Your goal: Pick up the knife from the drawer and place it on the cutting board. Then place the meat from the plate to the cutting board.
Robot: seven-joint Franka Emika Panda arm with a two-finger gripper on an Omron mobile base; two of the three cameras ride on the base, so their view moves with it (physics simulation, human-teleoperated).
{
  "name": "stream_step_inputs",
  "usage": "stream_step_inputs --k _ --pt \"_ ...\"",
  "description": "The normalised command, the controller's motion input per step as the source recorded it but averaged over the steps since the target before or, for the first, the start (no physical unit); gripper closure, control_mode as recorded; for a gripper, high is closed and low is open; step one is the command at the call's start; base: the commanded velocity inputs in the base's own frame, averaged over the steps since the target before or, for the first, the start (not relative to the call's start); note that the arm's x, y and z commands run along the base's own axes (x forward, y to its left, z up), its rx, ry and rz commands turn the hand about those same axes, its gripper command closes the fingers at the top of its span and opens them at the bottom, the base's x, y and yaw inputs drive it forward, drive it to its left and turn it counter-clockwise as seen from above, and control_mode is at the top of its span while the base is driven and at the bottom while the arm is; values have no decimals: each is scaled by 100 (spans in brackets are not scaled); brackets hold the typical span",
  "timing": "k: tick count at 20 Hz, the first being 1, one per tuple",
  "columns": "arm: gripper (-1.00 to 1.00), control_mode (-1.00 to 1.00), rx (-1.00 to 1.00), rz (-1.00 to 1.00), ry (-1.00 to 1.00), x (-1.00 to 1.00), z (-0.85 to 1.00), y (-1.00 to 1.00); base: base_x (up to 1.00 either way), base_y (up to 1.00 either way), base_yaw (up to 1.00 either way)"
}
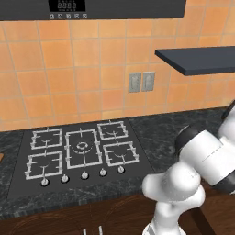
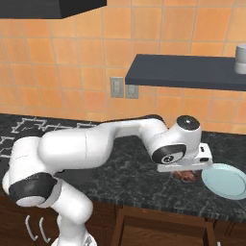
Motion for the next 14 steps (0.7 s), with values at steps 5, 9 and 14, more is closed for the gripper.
stream_step_inputs --k 5,9,14 --pt "100 -100 0 0 -1 0 0 100 0 0 0" --pt "100 -100 5 4 0 -21 -3 100 0 0 0" --pt "100 100 0 0 0 0 0 0 -66 100 21"
